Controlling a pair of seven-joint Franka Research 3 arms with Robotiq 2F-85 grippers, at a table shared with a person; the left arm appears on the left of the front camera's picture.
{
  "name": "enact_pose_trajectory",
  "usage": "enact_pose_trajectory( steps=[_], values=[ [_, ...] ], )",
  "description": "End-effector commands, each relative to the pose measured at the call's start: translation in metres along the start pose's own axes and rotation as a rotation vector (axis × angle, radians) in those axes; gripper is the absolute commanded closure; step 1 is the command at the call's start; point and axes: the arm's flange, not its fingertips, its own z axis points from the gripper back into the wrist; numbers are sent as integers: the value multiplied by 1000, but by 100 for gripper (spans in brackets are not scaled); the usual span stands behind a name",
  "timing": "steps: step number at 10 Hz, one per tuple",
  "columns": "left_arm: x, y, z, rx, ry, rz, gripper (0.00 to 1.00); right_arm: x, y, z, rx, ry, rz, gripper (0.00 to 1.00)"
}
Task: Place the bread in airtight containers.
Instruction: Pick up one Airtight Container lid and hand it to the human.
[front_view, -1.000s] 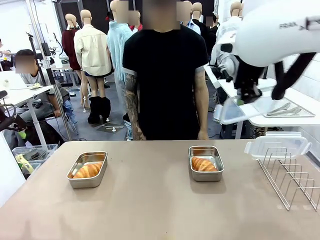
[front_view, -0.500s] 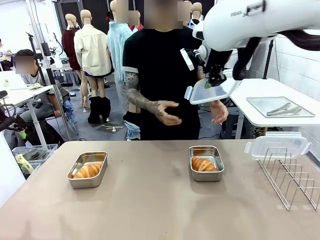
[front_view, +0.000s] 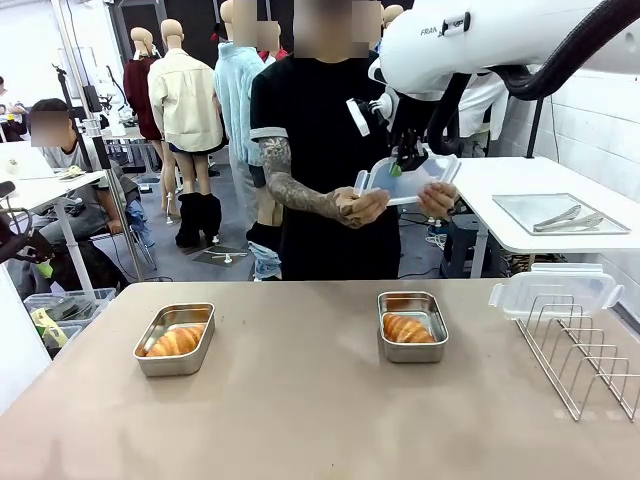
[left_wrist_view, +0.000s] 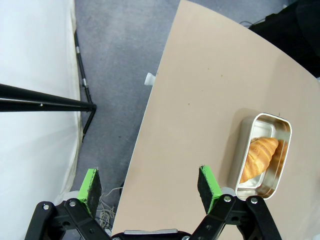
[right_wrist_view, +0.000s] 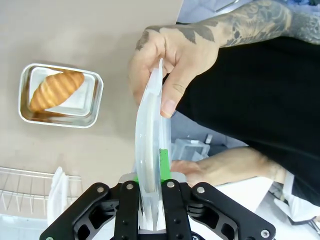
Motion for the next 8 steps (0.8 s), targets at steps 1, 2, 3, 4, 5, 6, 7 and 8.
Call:
enact_pose_trajectory(
  steps=[1, 2, 3, 4, 5, 6, 7, 8],
  values=[
    [-3, 2, 1, 23, -5, -1, 0, -1, -6, 8, 15, -25, -12, 100],
    [-3, 2, 1, 23, -5, -1, 0, -2, -4, 11, 16, -31, -20, 100],
    [-3, 2, 1, 23, -5, -1, 0, -2, -1, 15, 13, -33, -29, 100],
    [-3, 2, 1, 23, -5, -1, 0, -2, 4, 21, 16, -28, -80, 81],
    [-3, 2, 1, 23, -5, -1, 0, -2, 9, 27, 17, -21, -93, 61],
    [-3, 2, 1, 23, -5, -1, 0, -4, 19, 35, 27, -31, -91, 42],
    [-3, 2, 1, 23, -5, -1, 0, -10, 27, 44, 55, -47, -98, 22],
    [-3, 2, 1, 23, -5, -1, 0, -16, 42, 57, 74, -46, -116, 3]
  ],
)
